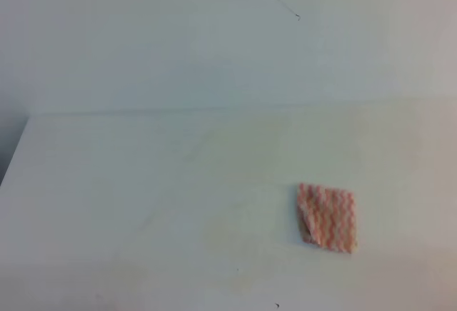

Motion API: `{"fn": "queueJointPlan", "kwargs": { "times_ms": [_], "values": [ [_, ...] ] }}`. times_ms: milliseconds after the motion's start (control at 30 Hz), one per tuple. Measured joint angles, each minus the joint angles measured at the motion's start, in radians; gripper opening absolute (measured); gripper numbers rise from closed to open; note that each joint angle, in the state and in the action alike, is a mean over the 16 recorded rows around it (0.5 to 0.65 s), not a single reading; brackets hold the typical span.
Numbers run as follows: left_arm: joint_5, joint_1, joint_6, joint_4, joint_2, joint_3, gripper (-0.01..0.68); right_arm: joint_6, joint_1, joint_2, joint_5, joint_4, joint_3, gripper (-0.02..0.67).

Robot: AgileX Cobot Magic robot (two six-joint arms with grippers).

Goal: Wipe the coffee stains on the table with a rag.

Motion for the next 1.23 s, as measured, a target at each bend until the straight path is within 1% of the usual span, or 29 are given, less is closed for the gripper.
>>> {"fn": "queueJointPlan", "kwargs": {
  "times_ms": [400,1233],
  "values": [
    [0.000,0.000,0.000,0.000,0.000,0.000,0.000,0.022,0.000,0.001,-0.003,0.005,-0.002,-0.001],
    [0.000,0.000,0.000,0.000,0.000,0.000,0.000,0.022,0.000,0.002,-0.005,0.006,-0.002,-0.001]
  ]
}}
